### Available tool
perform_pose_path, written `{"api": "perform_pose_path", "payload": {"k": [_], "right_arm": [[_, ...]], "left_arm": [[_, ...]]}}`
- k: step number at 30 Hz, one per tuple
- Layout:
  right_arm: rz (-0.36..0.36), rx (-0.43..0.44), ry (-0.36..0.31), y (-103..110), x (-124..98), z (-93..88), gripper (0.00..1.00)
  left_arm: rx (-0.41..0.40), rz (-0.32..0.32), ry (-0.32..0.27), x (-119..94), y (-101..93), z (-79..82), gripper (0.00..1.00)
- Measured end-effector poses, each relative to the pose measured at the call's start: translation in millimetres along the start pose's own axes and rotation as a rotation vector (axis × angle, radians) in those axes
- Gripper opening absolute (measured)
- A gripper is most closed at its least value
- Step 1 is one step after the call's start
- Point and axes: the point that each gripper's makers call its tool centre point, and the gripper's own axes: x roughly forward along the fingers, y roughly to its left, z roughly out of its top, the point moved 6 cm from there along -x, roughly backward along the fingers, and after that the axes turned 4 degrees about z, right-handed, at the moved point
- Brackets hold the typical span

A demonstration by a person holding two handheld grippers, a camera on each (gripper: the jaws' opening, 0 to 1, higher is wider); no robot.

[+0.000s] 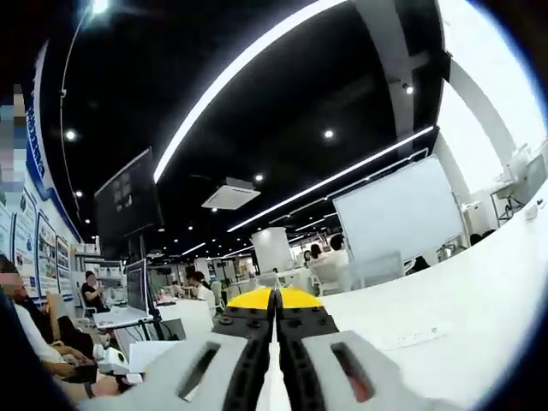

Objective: Organize the stack of printing papers by aligning and flattening the scattered papers on the table

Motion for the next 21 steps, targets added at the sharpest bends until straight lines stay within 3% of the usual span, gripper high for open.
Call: {"api": "perform_pose_path", "payload": {"k": [21], "right_arm": [[0.064, -0.008, -0.054, 26.1, -0.1, 22.1, 0.00]], "left_arm": [[0.003, -0.001, 0.002, -0.3, 0.3, 0.2, 0.09]]}}
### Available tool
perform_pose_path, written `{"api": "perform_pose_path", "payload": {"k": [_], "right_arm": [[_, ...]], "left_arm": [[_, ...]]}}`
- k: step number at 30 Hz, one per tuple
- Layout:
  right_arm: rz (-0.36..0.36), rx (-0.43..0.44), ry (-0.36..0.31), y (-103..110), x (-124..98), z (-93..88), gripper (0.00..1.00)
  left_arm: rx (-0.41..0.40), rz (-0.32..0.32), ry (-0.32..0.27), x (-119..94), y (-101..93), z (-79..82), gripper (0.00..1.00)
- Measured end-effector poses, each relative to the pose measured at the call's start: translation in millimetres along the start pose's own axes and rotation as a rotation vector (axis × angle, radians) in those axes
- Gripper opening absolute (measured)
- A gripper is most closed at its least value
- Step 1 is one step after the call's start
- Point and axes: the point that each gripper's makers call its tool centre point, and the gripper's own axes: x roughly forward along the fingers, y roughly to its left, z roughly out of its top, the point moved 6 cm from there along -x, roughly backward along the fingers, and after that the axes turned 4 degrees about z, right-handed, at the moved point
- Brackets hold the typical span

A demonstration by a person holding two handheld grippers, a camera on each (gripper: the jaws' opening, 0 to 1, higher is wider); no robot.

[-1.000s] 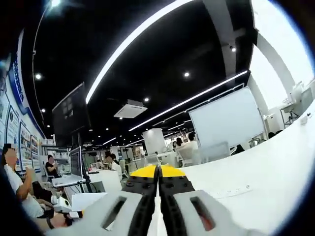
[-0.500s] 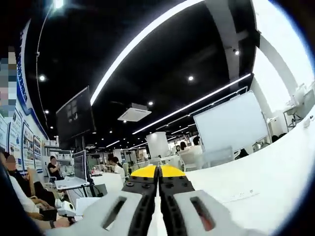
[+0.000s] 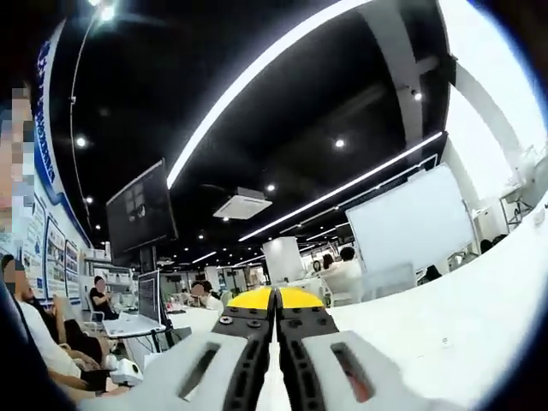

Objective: Organize the stack of printing papers by aligning and flattening the scattered papers on the table

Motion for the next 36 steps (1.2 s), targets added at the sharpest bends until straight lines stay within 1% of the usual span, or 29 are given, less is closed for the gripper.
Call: {"api": "perform_pose_path", "payload": {"k": [15, 24, 29, 36], "right_arm": [[0.040, -0.003, -0.040, 19.5, -1.2, 13.8, 0.00], [0.063, 0.007, -0.055, 24.4, -1.5, 20.4, 0.00], [0.085, 0.022, -0.065, 29.9, -0.3, 24.3, 0.00], [0.109, 0.021, -0.071, 39.2, 3.8, 28.0, 0.00]], "left_arm": [[-0.006, -0.002, -0.001, -0.7, -2.0, -1.0, 0.09], [-0.006, -0.002, -0.001, -0.2, -0.8, -0.5, 0.09], [-0.006, -0.002, -0.001, 0.0, -1.3, -0.7, 0.09], [-0.007, -0.002, -0.001, 0.0, -2.4, -0.9, 0.09]]}}
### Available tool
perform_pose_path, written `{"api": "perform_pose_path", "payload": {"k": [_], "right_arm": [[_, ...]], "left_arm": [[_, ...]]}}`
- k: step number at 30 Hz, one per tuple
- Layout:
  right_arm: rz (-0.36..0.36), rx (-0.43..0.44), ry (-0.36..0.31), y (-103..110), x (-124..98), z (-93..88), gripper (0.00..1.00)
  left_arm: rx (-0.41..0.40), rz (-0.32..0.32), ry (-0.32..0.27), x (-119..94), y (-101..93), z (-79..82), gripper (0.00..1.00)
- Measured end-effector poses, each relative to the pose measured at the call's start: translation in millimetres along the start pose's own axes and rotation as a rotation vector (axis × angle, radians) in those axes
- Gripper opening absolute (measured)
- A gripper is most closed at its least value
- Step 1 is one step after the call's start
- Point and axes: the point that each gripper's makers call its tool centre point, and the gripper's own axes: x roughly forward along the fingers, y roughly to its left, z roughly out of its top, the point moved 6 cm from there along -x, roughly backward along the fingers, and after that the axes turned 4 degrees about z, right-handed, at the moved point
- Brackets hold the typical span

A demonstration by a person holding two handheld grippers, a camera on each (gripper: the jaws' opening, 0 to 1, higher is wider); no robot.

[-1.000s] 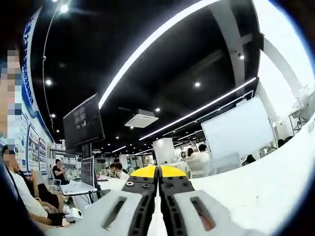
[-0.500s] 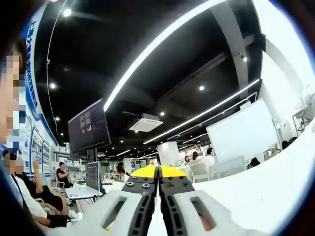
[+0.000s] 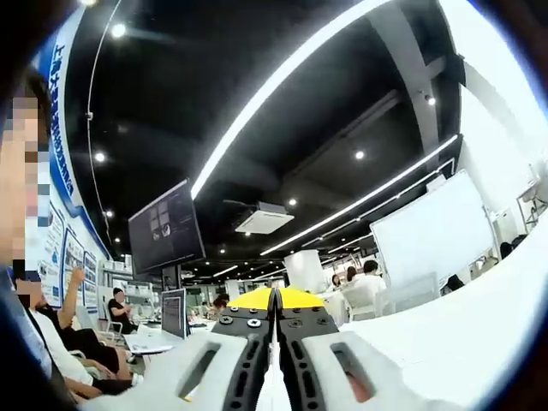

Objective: Organize the stack of printing papers by aligning and flattening the scattered papers on the table

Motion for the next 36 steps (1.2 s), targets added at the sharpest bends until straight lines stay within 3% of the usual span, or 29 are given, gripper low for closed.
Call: {"api": "perform_pose_path", "payload": {"k": [36], "right_arm": [[0.096, -0.048, -0.053, 48.0, 24.9, 17.5, 0.00]], "left_arm": [[0.004, -0.003, 0.001, 0.5, -1.9, -1.5, 0.09]]}}
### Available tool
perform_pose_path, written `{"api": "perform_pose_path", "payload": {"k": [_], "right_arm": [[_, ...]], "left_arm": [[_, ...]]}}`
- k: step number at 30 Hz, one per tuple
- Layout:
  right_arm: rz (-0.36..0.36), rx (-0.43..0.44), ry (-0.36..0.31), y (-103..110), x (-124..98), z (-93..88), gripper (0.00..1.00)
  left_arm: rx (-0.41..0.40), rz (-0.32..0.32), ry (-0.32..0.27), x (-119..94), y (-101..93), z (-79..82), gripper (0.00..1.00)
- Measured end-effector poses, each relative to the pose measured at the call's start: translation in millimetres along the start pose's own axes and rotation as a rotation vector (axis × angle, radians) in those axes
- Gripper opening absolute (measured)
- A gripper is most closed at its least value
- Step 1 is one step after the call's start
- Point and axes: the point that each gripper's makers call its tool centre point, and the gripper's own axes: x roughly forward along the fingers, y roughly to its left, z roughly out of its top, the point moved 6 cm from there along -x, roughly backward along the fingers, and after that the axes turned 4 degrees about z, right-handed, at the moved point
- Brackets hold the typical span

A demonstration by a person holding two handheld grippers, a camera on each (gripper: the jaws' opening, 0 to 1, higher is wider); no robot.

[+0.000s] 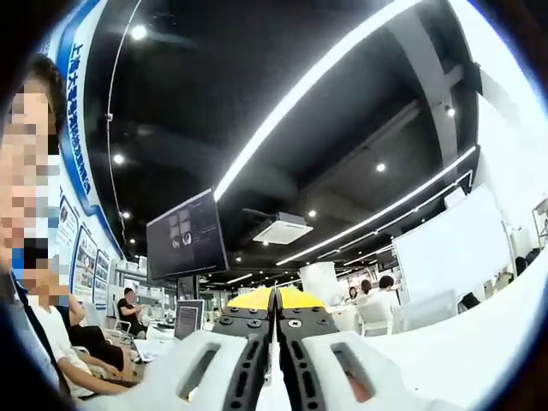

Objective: Organize the stack of printing papers by aligning and flattening the scattered papers on the table

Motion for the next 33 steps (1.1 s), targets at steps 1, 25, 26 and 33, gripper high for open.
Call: {"api": "perform_pose_path", "payload": {"k": [1, 25, 26, 33], "right_arm": [[0.003, -0.001, -0.005, 1.1, 0.5, 1.0, 0.00], [0.045, -0.003, 0.000, 17.9, 17.7, -10.6, 0.00], [0.044, -0.003, 0.003, 17.7, 17.9, -11.7, 0.00], [0.038, 0.003, 0.010, 16.2, 18.1, -17.0, 0.00]], "left_arm": [[0.000, 0.000, 0.000, -0.1, -0.1, 0.0, 0.09], [-0.009, -0.003, -0.001, -1.2, 0.6, 1.3, 0.09], [-0.009, -0.003, -0.001, -1.3, 0.6, 1.3, 0.09], [-0.008, -0.003, -0.001, -1.5, 0.5, 1.3, 0.09]]}}
